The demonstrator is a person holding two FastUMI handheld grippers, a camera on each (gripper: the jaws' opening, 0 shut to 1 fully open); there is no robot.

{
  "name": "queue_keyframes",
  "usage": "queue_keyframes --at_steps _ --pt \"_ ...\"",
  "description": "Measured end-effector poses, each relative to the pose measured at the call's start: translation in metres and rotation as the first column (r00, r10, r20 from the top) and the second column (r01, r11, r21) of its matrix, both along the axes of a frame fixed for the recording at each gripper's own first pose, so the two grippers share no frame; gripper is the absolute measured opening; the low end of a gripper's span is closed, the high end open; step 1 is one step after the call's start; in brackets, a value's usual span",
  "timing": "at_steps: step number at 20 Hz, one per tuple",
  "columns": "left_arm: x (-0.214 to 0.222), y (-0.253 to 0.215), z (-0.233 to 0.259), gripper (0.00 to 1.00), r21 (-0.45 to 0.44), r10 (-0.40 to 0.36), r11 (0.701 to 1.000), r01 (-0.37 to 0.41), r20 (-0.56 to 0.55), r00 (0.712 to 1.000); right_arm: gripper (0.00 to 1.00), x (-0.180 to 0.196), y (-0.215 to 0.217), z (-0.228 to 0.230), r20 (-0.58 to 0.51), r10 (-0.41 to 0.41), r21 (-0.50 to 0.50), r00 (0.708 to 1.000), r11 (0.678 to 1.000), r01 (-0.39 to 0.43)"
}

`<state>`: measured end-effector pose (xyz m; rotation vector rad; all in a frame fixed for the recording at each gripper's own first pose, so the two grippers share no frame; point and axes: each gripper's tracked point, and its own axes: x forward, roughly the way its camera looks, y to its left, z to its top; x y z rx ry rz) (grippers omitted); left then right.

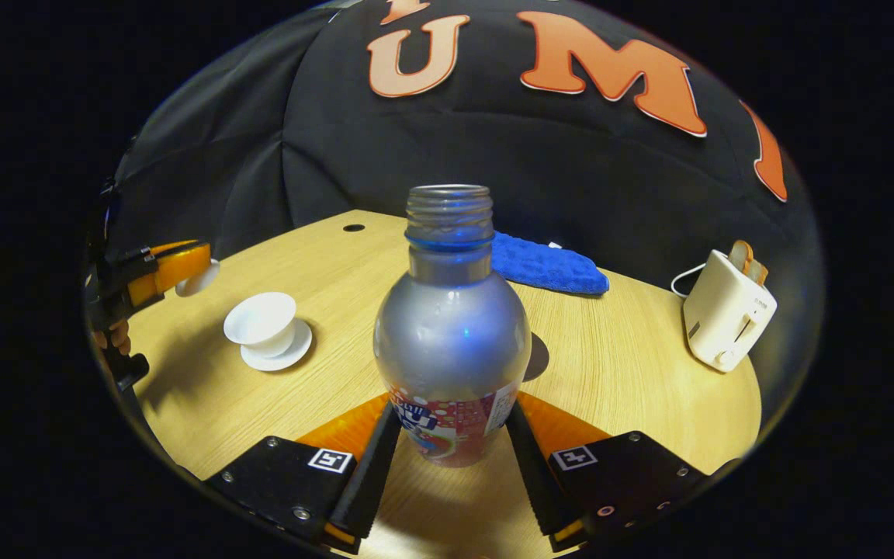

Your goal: Open the teacup lid with one hand, grasp the water bottle and pour water into the teacup with the other hand; after pouring, place the water bottle on the coaster and then close the teacup lid.

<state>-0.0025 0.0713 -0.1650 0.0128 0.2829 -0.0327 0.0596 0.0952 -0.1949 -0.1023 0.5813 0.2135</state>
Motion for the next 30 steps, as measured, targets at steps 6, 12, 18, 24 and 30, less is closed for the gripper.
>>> queue_keyframes --at_steps 6,12,18,24,30 --pt "-0.005 0.023 -0.008 0.30 -0.005 0.038 0.999 -0.038 -0.016 0.999 0.78 0.002 -0.003 0.012 0.001 0.031 -0.160 1.000 0.987 -0.031" --pt "-0.011 0.048 -0.014 0.30 0.011 0.065 0.998 -0.065 -0.028 0.997 0.78 0.014 -0.017 0.034 0.031 0.036 -0.340 0.999 0.940 -0.023" --pt "-0.016 0.062 -0.022 0.30 0.009 0.078 0.997 -0.078 -0.040 0.996 0.78 0.024 0.003 0.052 0.056 0.106 -0.493 0.993 0.868 -0.065" --pt "-0.020 0.074 -0.025 0.30 0.015 0.089 0.996 -0.089 -0.048 0.995 0.78 0.031 0.046 0.048 0.053 0.202 -0.570 0.978 0.810 -0.137" --pt "-0.023 0.084 -0.024 0.30 -0.008 0.089 0.996 -0.089 -0.042 0.995 0.78 0.041 0.066 0.054 0.067 0.263 -0.682 0.962 0.716 -0.149"
